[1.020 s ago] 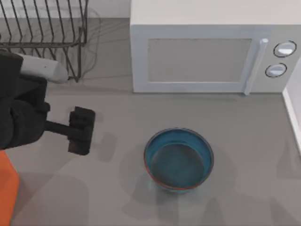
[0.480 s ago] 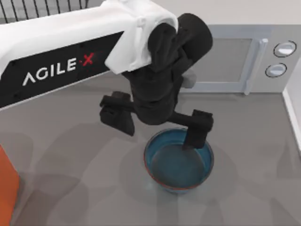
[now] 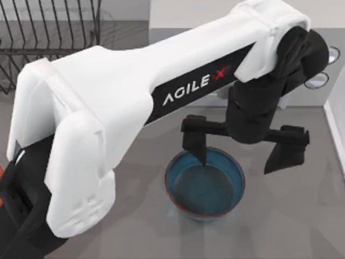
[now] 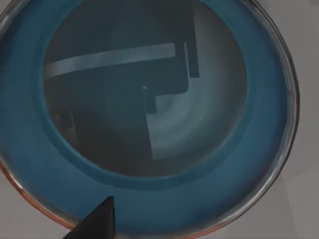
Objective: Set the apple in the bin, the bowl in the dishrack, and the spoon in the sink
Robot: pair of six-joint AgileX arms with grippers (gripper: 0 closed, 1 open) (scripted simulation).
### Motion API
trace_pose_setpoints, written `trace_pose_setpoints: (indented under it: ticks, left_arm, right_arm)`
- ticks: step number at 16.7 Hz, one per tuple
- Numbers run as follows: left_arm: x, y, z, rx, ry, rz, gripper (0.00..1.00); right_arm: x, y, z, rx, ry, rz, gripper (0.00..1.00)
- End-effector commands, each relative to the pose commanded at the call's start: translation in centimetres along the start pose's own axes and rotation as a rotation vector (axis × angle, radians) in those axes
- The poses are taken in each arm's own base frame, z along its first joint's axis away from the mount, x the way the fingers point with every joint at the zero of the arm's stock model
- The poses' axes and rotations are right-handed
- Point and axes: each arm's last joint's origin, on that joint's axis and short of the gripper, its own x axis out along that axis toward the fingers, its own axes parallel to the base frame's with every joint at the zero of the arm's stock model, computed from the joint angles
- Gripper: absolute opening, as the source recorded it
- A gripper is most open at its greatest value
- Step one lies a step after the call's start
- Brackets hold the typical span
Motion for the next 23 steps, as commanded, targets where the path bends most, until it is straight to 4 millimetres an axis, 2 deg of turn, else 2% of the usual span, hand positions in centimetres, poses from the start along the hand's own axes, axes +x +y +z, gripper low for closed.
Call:
trace_pose_setpoints:
  ticks: [5,14,17,23]
  left_arm:
    - [-1.2,-1.5,0.6,-0.121,-0.030,-0.025,1.00]
    - [-1.4,-1.5,0.9,-0.145,-0.040,-0.037,1.00]
    - [0.7,-1.8,1.2,-0.142,-0.040,-0.036,1.00]
    - [7.0,-2.0,1.2,-0.142,-0.037,-0.032,1.00]
  right_arm:
    - [0.0,0.0,0.0,0.000,0.000,0.000,1.00]
    - [0.0,0.0,0.0,0.000,0.000,0.000,1.00]
    - [0.0,0.0,0.0,0.000,0.000,0.000,1.00]
    - [0.0,0.0,0.0,0.000,0.000,0.000,1.00]
